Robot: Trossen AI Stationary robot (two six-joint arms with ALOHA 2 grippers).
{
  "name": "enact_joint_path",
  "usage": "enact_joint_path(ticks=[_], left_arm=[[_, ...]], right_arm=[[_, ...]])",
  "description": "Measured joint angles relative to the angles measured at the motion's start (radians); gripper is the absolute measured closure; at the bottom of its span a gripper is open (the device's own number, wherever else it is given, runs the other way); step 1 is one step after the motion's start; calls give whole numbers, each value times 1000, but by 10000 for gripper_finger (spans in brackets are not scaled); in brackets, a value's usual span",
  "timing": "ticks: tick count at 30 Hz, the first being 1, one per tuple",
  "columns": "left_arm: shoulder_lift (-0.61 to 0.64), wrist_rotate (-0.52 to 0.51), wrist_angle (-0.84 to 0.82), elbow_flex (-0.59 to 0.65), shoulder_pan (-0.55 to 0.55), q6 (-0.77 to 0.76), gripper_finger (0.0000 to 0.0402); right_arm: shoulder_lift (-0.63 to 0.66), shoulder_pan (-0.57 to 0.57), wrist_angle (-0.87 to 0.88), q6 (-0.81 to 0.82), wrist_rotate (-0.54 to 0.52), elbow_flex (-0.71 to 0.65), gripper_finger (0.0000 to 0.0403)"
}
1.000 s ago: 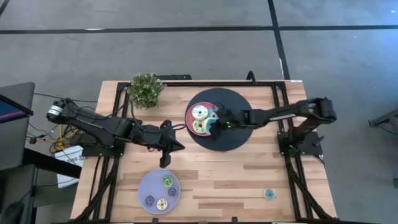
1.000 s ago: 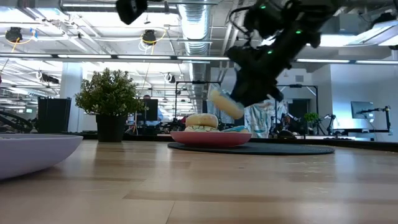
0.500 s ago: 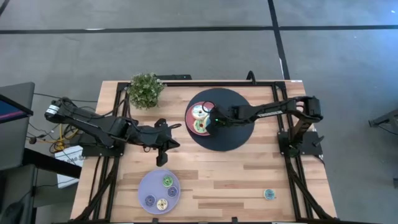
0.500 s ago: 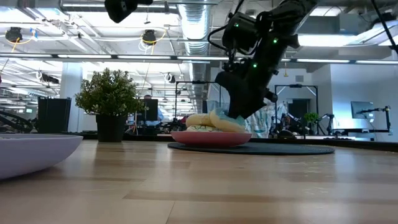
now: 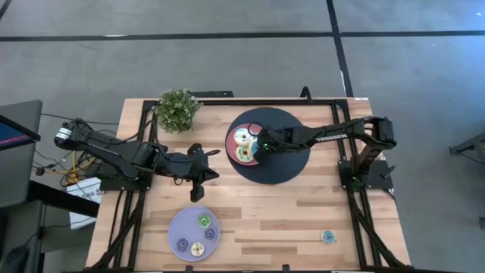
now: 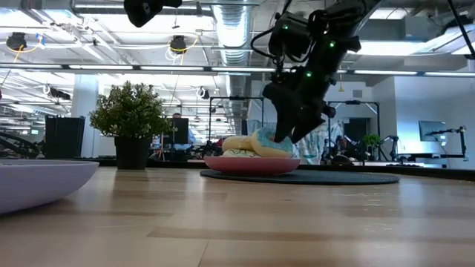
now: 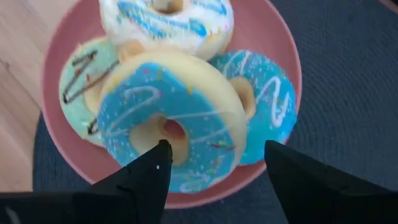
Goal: Pick & Place donuts
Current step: Put the small blue donut on the purple plate
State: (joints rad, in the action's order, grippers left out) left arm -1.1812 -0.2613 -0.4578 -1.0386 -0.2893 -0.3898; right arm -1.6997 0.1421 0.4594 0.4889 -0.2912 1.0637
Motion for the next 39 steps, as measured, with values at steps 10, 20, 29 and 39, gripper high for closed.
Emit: enact_joint_path(ticks=[10,20,29,39], left_arm=[[0,-49,33,4,0,36,402],[87,8,462,316,58,165,401],[420,24,705,689,133,173,401],[851,74,694,891,172,309,402]], right_arm=[[169,7,72,-3,-24,15,154],[433,-39,296,53,-21,15,154],[549,-172,399,243,-21,15,154],[592,-291,548,561,-22,14,154]])
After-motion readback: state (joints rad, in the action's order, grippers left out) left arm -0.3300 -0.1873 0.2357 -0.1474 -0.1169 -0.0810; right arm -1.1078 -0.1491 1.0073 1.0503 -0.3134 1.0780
